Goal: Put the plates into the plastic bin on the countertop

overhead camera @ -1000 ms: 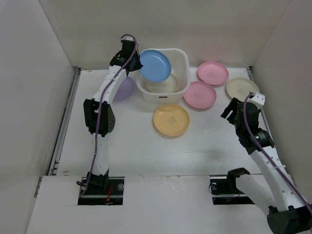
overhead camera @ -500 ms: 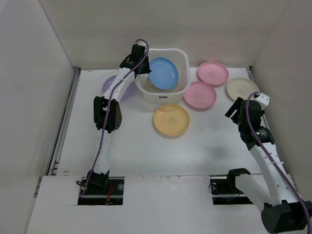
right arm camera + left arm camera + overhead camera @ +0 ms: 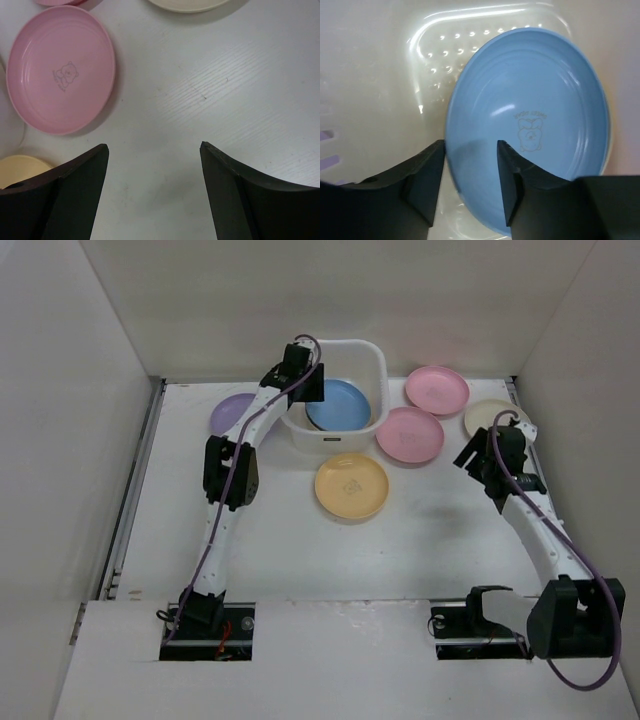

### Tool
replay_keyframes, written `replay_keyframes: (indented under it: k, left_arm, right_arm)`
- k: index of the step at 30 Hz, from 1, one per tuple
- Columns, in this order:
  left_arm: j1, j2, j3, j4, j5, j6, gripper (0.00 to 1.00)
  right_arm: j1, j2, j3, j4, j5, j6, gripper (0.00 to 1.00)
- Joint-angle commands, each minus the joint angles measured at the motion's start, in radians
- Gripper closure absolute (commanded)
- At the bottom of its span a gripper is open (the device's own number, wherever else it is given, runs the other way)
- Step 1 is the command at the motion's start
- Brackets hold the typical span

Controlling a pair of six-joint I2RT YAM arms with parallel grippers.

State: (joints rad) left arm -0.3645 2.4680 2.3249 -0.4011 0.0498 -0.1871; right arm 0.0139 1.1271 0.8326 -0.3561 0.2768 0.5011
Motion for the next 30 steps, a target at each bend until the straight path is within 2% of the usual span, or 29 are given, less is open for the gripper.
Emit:
replay_keyframes:
  k: [1, 2, 4, 7, 11, 15, 17, 23, 26, 30]
  left_arm:
    - [-0.007, -0.075, 0.016, 0.064, -0.002, 0.032, 0.46]
    - [-0.009, -0.087, 0.016, 0.067, -0.004, 0.035, 0.33]
    - [-0.012, -0.115, 0.017, 0.071, -0.011, 0.037, 0.15]
    - [-0.020, -0.176, 0.017, 0.073, -0.022, 0.043, 0.01]
    - [-0.020, -0.283, 0.002, 0.068, -0.054, 0.037, 0.00]
    - [-0.009, -0.430, -0.106, 0.094, -0.105, 0.028, 0.00]
    - [0.006, -0.516, -0.198, 0.126, -0.120, 0.023, 0.00]
    - [0.109, -0.782, -0.579, 0.283, -0.162, 0.020, 0.00]
    - [0.166, -0.872, -0.709, 0.312, -0.189, 0.014, 0.00]
    - [0.201, -0.954, -0.812, 0.294, -0.229, -0.015, 0.00]
  right_arm:
    - [-0.042, 0.037, 0.056, 0.111, -0.033, 0.040, 0.21]
    - [-0.058, 0.052, 0.057, 0.117, -0.033, 0.051, 0.21]
    - [-0.097, 0.091, 0.065, 0.121, -0.027, 0.076, 0.21]
    - [-0.168, 0.166, 0.086, 0.115, -0.030, 0.146, 0.22]
    - [-0.251, 0.282, 0.132, 0.111, -0.071, 0.295, 0.23]
    - [-0.292, 0.404, 0.215, 0.111, -0.106, 0.390, 0.25]
    - [-0.289, 0.462, 0.293, 0.094, -0.108, 0.337, 0.25]
    - [-0.228, 0.640, 0.528, -0.029, 0.021, -0.021, 0.23]
    - [-0.226, 0.695, 0.574, -0.066, 0.022, -0.032, 0.24]
    - [-0.246, 0.724, 0.591, -0.099, -0.007, 0.069, 0.25]
